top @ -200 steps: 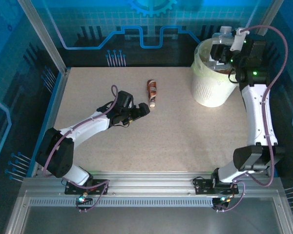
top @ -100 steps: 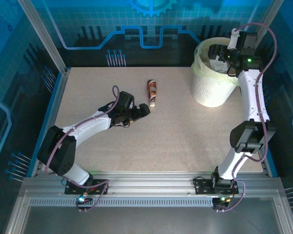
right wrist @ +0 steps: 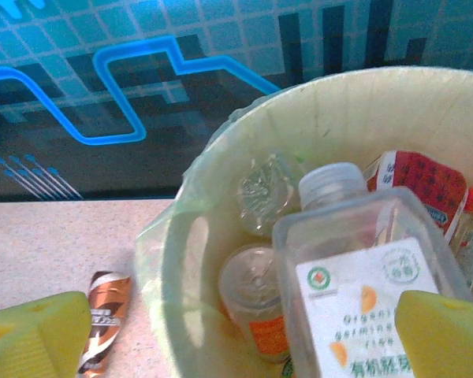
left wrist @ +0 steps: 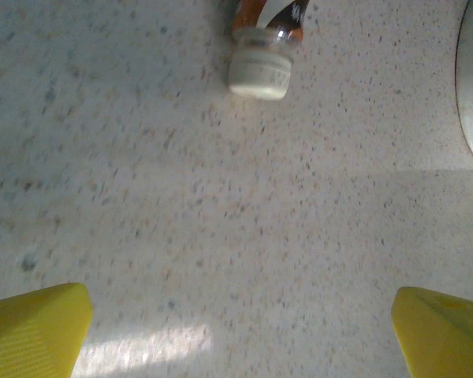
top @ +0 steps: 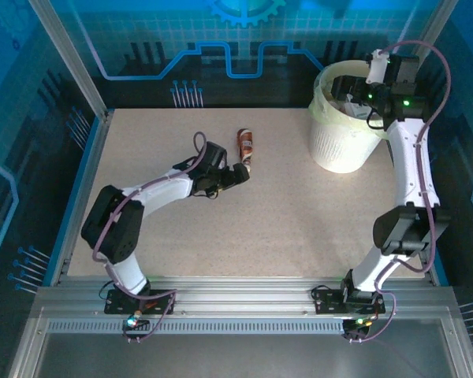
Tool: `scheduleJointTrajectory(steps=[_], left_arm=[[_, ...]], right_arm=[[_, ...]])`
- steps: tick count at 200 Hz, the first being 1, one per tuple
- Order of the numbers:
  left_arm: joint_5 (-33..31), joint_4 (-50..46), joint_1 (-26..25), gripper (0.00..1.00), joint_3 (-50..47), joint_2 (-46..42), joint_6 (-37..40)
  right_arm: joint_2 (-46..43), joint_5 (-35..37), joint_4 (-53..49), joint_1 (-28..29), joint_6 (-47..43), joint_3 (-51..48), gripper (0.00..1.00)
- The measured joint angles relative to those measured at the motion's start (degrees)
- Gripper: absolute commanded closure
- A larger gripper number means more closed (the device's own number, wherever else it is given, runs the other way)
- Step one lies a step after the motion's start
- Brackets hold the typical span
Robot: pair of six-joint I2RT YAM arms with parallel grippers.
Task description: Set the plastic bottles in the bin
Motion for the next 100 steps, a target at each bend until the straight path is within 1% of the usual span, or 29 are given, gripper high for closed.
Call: scheduleJointTrajectory(steps=[39,59,79,100], left_arm=[[-3.32,0.66,-0.33,0.04,8.94,8.72,4.55],[-7.41,-0.15,-1.07,0.08,14.62,13.49,7.04],[-11.74,-1.64,-2.19,0.10,20.44,18.21,9.14],[-14.99,-3.10,-3.02,0.11,24.39,21.84,10.88]], right_arm=[[-7.26,-3.04,1.75,0.13,4.24,-4.94,0.00],[-12.66,-4.96,4.07,0.61,6.51,-10.10,0.00],[-18.86,-6.78,6.95,1.29,9.88,-16.70,0.00],[-24.00,-7.63,8.90,1.51,13.51,-22.08,0.00]])
